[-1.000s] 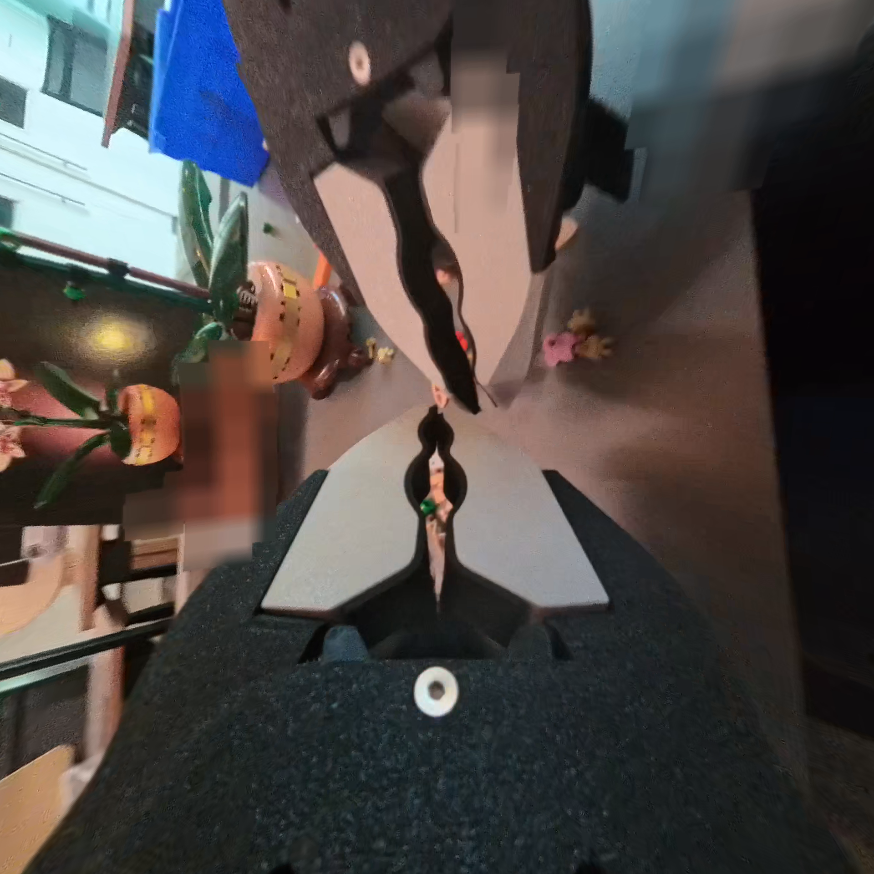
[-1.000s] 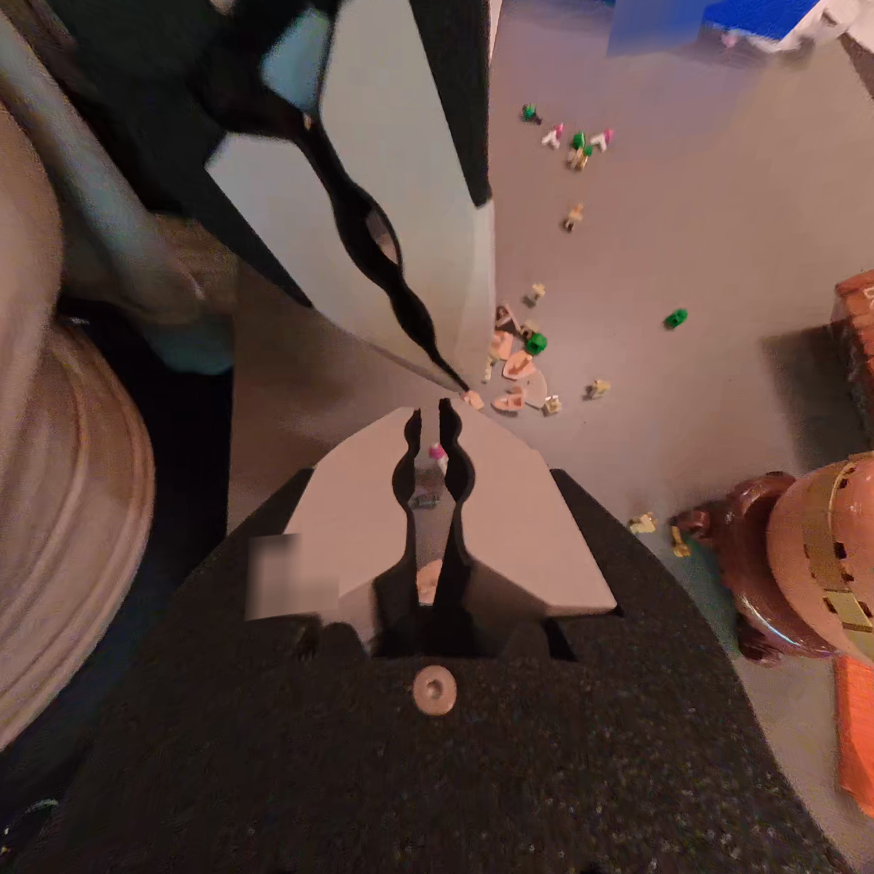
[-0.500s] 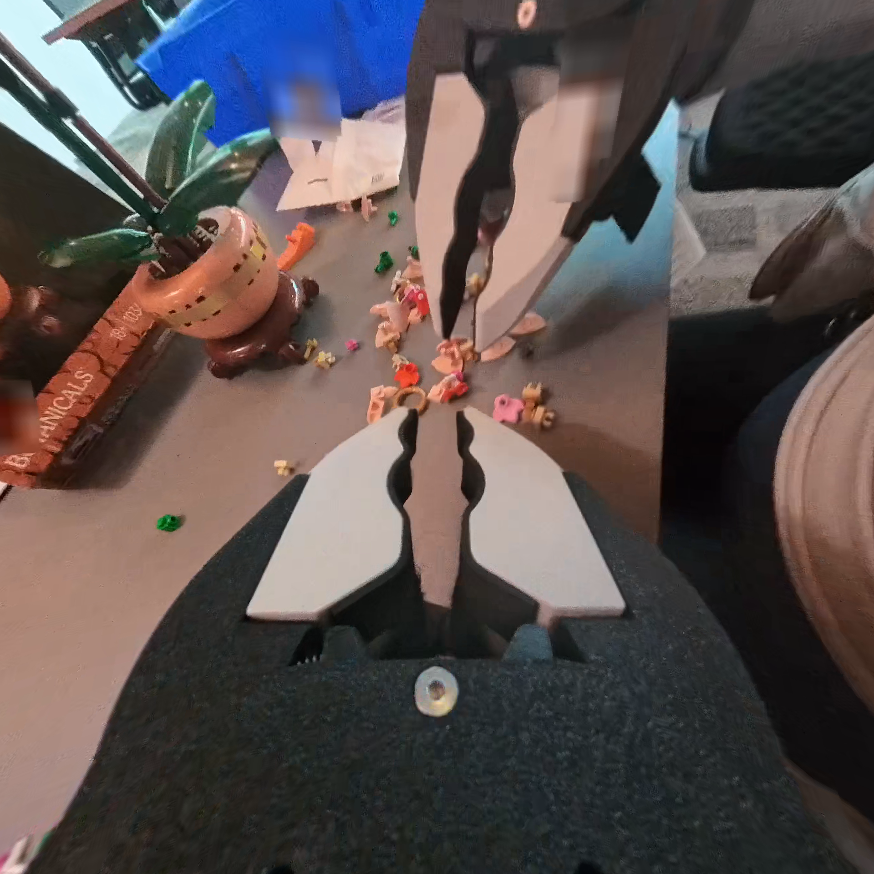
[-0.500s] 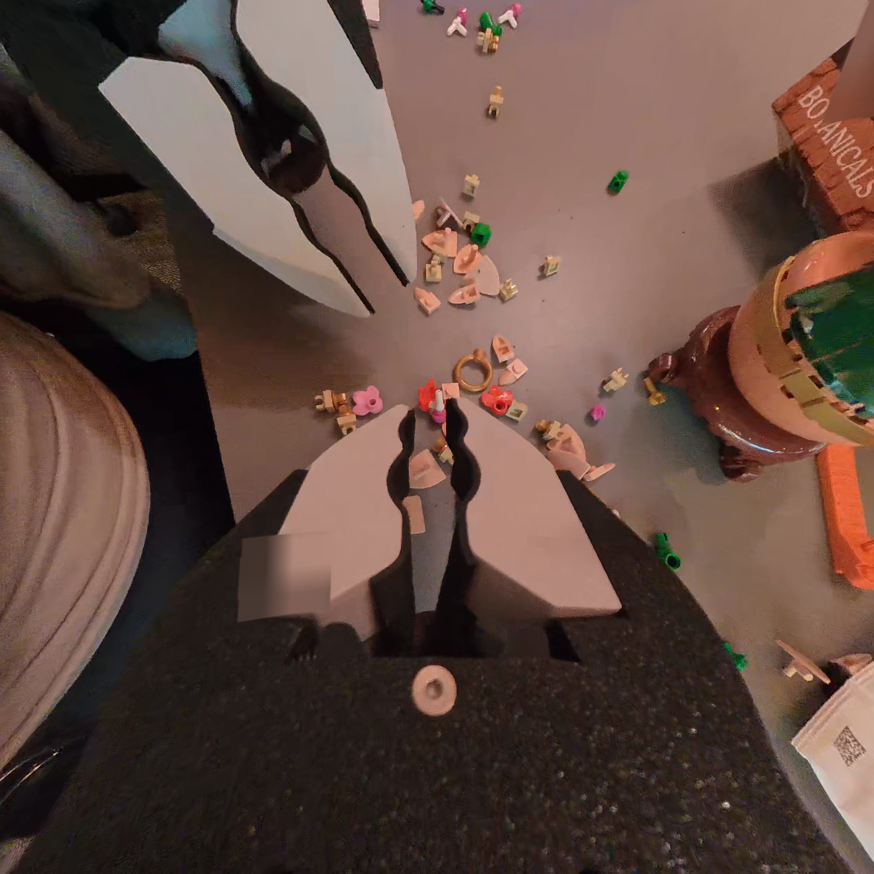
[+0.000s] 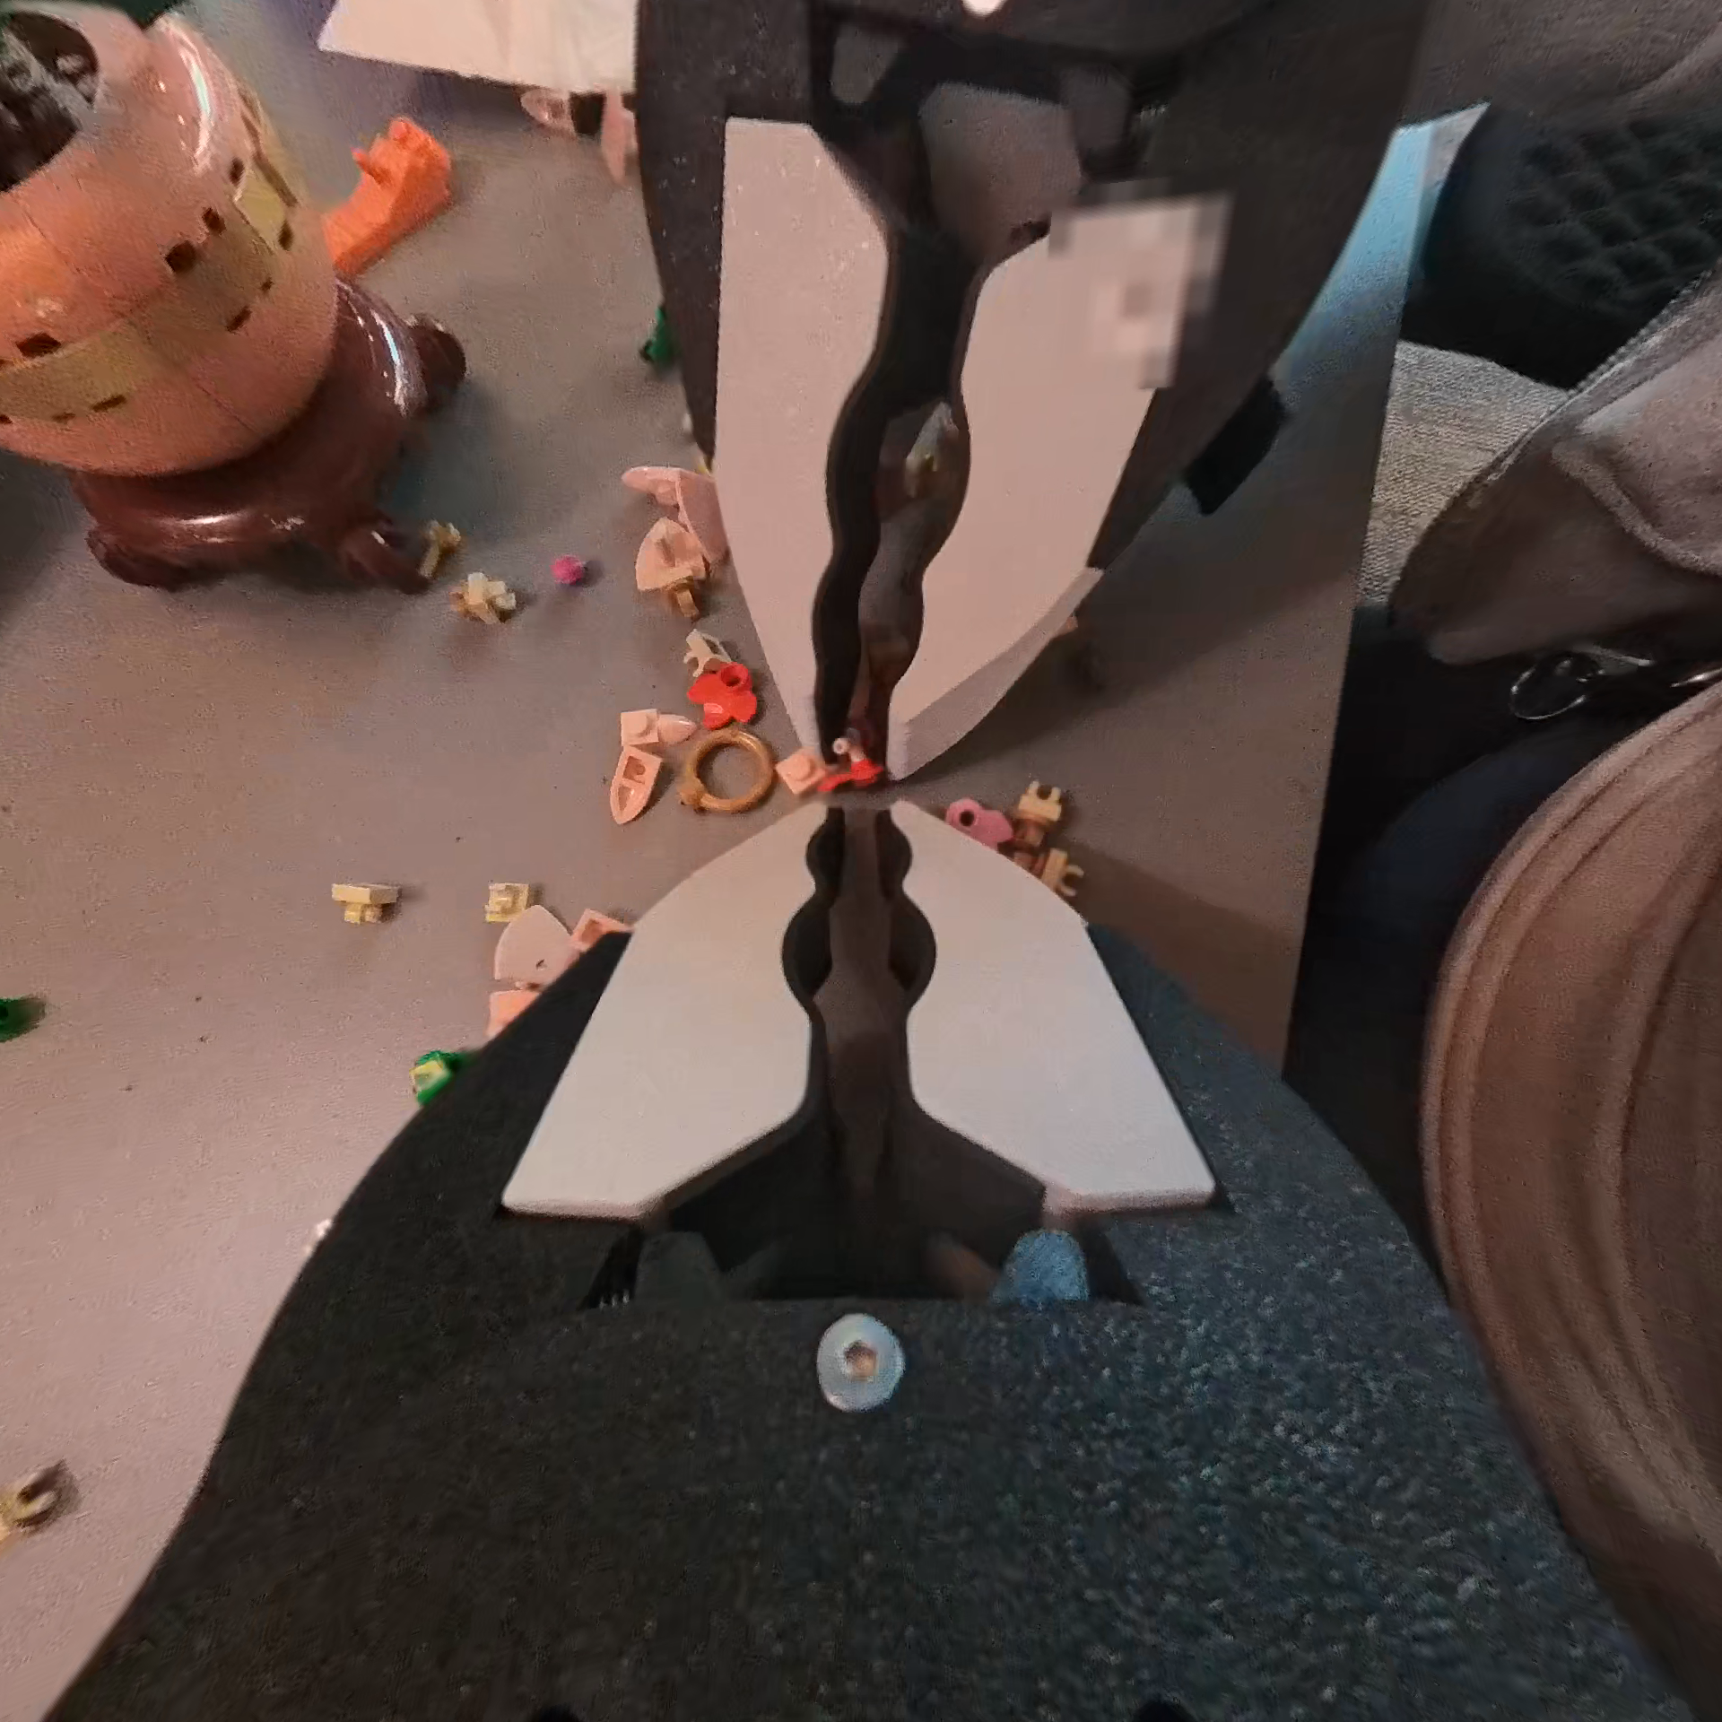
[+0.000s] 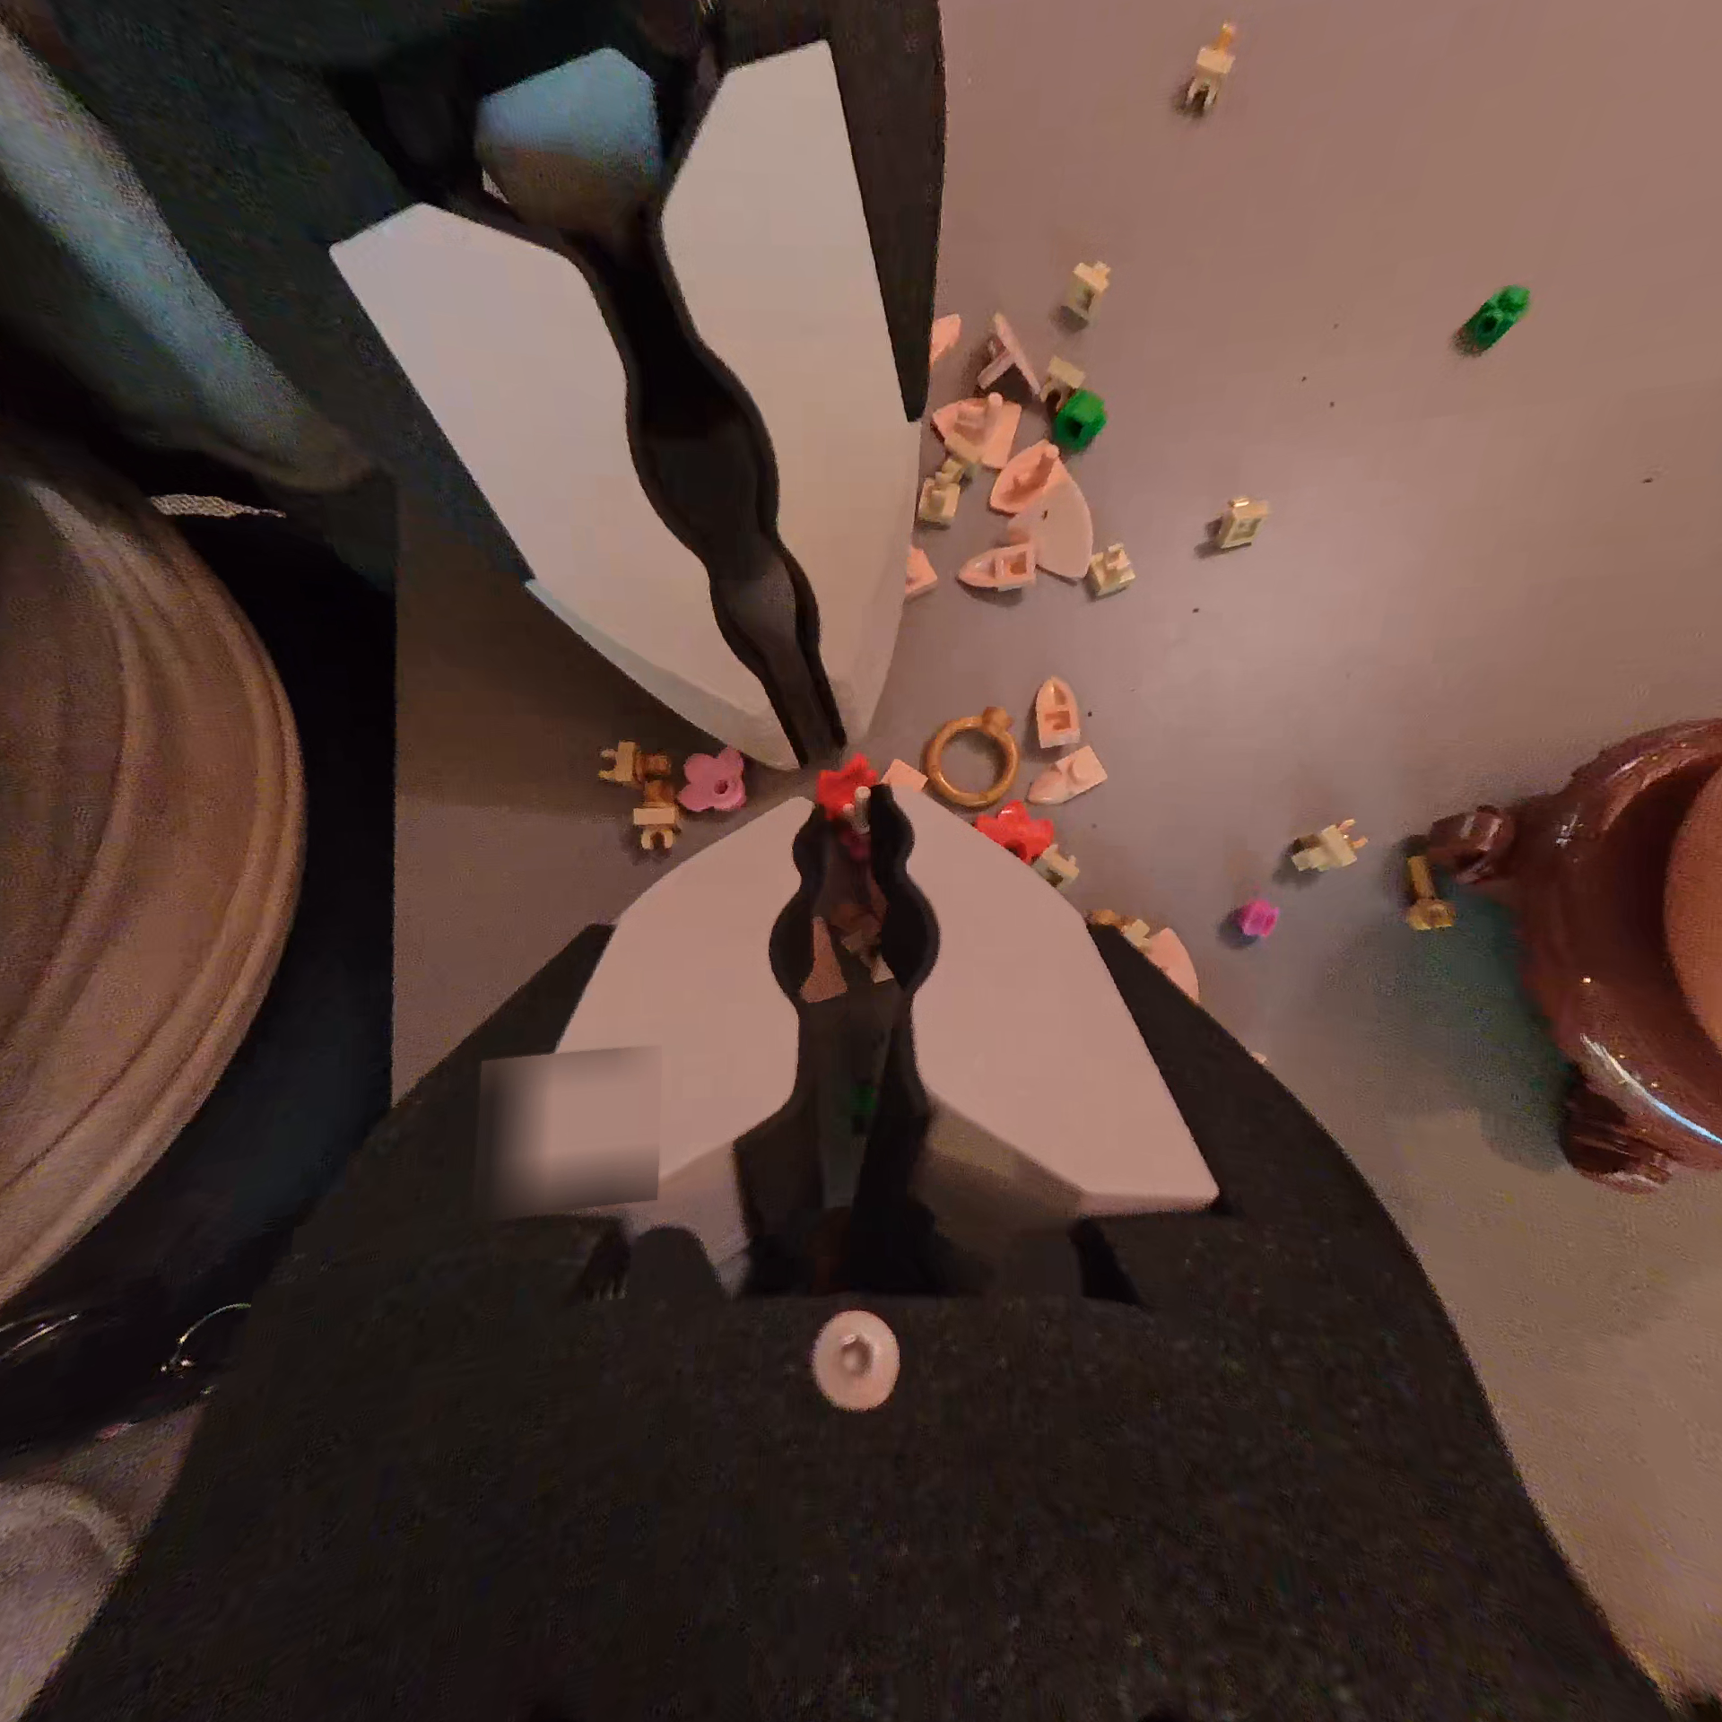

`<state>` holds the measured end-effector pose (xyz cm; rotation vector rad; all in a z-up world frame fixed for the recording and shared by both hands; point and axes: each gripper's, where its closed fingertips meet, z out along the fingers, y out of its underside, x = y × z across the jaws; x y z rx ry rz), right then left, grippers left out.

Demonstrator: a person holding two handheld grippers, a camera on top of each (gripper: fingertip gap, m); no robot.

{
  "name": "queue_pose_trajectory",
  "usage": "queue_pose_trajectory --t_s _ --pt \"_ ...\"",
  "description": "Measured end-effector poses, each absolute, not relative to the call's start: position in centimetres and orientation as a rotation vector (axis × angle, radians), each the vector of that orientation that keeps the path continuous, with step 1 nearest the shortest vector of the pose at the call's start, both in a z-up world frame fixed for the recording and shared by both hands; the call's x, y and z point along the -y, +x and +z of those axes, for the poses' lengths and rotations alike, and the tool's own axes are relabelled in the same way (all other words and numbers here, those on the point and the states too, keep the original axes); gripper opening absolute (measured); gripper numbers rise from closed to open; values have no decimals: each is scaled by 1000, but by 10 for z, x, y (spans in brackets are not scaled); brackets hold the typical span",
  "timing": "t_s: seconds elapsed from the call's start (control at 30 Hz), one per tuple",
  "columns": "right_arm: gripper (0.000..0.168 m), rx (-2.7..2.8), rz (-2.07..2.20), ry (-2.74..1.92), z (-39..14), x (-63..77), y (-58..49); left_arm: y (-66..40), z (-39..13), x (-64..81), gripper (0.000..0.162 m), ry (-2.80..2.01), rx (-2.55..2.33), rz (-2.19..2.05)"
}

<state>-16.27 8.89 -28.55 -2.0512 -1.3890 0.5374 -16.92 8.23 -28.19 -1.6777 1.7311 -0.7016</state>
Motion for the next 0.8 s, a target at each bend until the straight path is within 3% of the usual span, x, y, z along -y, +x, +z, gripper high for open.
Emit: queue_pose_trajectory --t_s 0.37,0.8 --pt "3 1064 406 -2036 -280 -93 -172 -175 -273 -88 5 -1893 -1526 -1007" --pt "2 1005 175 -2019 -284 -98 -176 -176 -283 -97 4 -1934 -1529 -774"
